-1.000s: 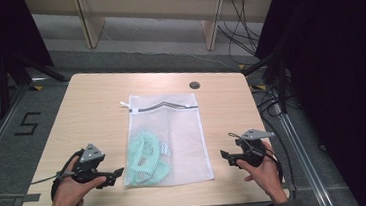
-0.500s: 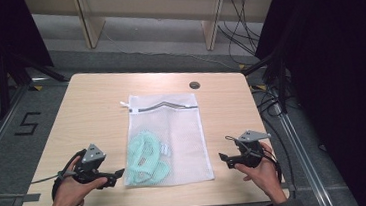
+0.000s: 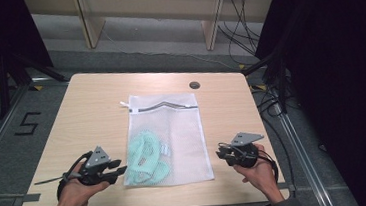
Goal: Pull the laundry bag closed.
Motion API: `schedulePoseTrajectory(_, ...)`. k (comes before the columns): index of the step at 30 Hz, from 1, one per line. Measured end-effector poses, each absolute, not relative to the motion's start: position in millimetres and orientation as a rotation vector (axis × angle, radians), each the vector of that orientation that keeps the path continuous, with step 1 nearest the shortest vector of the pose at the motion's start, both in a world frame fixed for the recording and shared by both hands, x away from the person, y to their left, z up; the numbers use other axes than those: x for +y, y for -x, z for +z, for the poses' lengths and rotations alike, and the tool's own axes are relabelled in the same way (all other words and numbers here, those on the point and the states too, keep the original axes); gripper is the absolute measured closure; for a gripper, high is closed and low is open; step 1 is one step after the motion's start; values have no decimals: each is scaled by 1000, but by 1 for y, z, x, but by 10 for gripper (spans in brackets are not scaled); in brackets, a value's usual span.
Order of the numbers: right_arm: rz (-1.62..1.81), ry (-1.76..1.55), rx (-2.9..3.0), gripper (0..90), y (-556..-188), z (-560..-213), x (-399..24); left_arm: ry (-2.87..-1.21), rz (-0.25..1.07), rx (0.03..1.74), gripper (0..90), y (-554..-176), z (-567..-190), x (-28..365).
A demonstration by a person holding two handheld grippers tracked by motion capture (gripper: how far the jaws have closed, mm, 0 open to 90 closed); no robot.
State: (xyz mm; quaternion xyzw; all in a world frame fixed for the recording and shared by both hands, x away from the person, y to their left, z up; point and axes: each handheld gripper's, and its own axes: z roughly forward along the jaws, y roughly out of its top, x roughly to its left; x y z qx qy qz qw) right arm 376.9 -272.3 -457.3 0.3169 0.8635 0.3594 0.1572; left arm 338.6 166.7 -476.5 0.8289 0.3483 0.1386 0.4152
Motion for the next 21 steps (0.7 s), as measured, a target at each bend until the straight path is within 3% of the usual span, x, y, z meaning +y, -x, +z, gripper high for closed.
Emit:
schedulePoseTrajectory(8, 966, -765, 2578, 900, -381, -468, -247, -2108, 295, 808, 803, -338, -479, 149)
schedulePoseTrajectory(21, 859, -680, 2706, 900, -394, -482, -220, -2153, 252, 779, 874, -344, -490, 133)
